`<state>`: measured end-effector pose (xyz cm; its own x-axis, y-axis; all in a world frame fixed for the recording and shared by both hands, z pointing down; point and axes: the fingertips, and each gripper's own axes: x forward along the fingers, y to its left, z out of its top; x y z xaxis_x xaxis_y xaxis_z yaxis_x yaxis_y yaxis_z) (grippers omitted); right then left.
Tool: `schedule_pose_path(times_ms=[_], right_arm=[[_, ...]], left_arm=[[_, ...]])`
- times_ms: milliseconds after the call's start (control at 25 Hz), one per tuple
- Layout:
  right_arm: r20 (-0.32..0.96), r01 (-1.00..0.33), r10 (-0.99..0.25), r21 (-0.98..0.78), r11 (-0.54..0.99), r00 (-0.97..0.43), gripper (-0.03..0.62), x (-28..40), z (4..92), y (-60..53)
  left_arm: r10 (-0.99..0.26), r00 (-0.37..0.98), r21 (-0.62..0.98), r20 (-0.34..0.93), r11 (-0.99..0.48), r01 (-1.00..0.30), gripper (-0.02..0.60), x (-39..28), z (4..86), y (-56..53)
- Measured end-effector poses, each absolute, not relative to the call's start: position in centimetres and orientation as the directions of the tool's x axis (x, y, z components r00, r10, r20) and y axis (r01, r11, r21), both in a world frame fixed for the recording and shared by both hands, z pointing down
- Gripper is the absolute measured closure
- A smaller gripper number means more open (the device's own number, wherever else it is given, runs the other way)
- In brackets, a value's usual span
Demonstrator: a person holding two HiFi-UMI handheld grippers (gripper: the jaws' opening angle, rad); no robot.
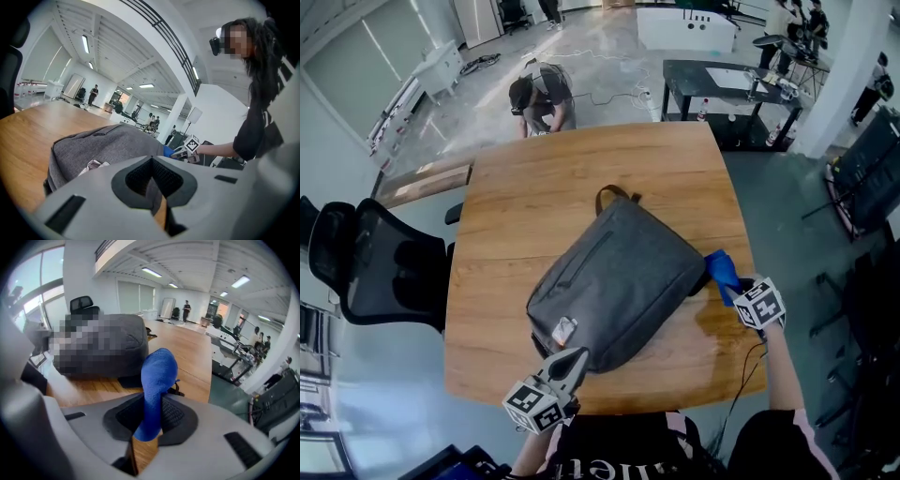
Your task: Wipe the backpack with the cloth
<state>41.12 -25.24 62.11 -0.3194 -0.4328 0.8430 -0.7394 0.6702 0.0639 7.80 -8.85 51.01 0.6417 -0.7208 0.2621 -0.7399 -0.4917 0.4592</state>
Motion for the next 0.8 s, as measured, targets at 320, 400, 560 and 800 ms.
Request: schedule_pose_path(times_ms=[320, 400, 560, 800], right_arm=[[0.811, -0.799, -0.486, 0.038, 0.6, -0.326, 0.516, 39.0, 62.1, -21.4], [0.809, -0.788, -0.484, 0.041, 0.614, -0.335, 0.516, 38.1, 62.3, -21.0], [0.803, -0.785, -0.487, 0.038, 0.618, -0.344, 0.516, 37.0, 62.4, -20.4], [0.797, -0.785, -0.485, 0.021, 0.619, -0.361, 0.516, 34.3, 61.9, -18.3]], left_arm=[[-0.73, 0.623, 0.45, 0.283, -0.472, -0.758, 0.583, 7.4, 50.8, -6.8], [-0.739, 0.608, 0.448, 0.292, -0.455, -0.769, 0.583, 6.6, 51.0, -6.4], [-0.758, 0.563, 0.434, 0.33, -0.408, -0.804, 0.583, 5.0, 50.6, -5.6], [-0.762, 0.572, 0.432, 0.304, -0.424, -0.796, 0.584, 3.4, 50.4, -5.2]])
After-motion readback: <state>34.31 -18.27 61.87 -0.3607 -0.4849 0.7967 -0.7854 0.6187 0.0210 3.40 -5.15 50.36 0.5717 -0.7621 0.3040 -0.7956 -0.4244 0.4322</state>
